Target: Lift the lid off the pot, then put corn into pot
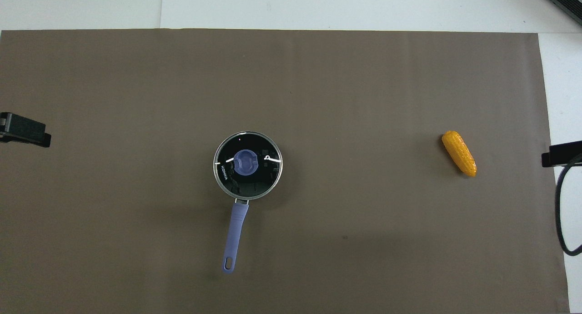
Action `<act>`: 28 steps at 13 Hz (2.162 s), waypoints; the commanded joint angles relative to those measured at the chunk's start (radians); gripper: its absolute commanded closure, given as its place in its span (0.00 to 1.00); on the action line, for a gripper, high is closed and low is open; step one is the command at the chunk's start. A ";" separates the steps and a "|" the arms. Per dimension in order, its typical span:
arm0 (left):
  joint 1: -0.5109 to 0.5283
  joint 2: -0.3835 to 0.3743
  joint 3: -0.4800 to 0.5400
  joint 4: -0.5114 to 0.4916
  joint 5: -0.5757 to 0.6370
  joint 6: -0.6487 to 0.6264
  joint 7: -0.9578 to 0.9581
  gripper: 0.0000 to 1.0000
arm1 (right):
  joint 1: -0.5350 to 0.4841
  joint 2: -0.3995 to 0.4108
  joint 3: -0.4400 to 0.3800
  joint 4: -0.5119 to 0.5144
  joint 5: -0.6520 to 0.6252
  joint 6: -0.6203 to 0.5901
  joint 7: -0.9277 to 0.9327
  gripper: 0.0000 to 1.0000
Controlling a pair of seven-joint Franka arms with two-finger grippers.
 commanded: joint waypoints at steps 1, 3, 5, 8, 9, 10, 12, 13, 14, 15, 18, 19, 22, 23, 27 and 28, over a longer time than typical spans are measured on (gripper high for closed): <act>-0.012 -0.005 -0.001 0.010 0.018 -0.005 -0.011 0.00 | -0.008 -0.007 0.006 -0.001 -0.007 -0.007 -0.022 0.00; -0.012 -0.005 -0.001 0.008 0.019 -0.002 -0.011 0.00 | -0.008 -0.005 0.006 -0.001 -0.007 -0.007 -0.022 0.00; -0.012 -0.008 -0.001 0.007 0.013 0.000 -0.011 0.00 | -0.008 -0.005 0.006 -0.001 -0.007 -0.007 -0.022 0.00; -0.013 -0.008 -0.001 0.002 0.013 0.001 -0.010 0.00 | -0.008 -0.007 0.006 0.001 -0.007 -0.007 -0.022 0.00; -0.013 -0.010 -0.001 0.001 0.012 0.001 -0.010 0.00 | -0.008 -0.007 0.006 -0.001 -0.007 -0.007 -0.022 0.00; -0.013 -0.010 -0.001 0.001 0.013 0.001 -0.010 0.00 | -0.008 -0.005 0.006 -0.001 -0.007 -0.005 -0.022 0.00; -0.012 -0.010 -0.001 0.001 0.013 0.001 -0.010 0.00 | -0.008 -0.005 0.006 -0.001 -0.007 -0.007 -0.022 0.00; -0.012 -0.010 -0.001 0.001 0.013 0.001 -0.010 0.00 | -0.008 -0.007 0.006 -0.001 -0.007 -0.007 -0.022 0.00; -0.013 -0.010 -0.001 0.001 0.013 0.001 -0.011 0.00 | -0.008 -0.005 0.006 -0.001 -0.007 -0.007 -0.022 0.00; -0.013 -0.008 -0.001 0.001 0.013 0.006 -0.010 0.00 | -0.008 -0.005 0.006 -0.001 -0.007 -0.007 -0.022 0.00; -0.013 -0.010 -0.001 0.001 0.012 0.009 -0.010 0.00 | -0.008 -0.007 0.006 -0.001 -0.007 -0.007 -0.022 0.00; -0.013 -0.010 -0.001 0.001 0.012 0.007 -0.011 0.00 | -0.008 -0.007 0.006 -0.001 -0.007 -0.005 -0.022 0.00; -0.015 -0.010 -0.002 -0.001 0.010 0.009 -0.011 0.00 | -0.008 -0.005 0.006 -0.001 -0.007 -0.007 -0.022 0.00; -0.016 -0.010 -0.002 -0.001 0.012 0.010 -0.011 0.00 | -0.008 -0.005 0.006 -0.001 -0.007 -0.007 -0.022 0.00; -0.044 -0.011 -0.002 -0.013 0.010 0.012 -0.011 0.00 | -0.008 -0.005 0.006 -0.001 -0.007 -0.007 -0.022 0.00; -0.059 -0.011 -0.002 -0.022 0.010 0.016 -0.017 0.00 | -0.008 -0.005 0.006 -0.001 -0.007 -0.005 -0.022 0.00</act>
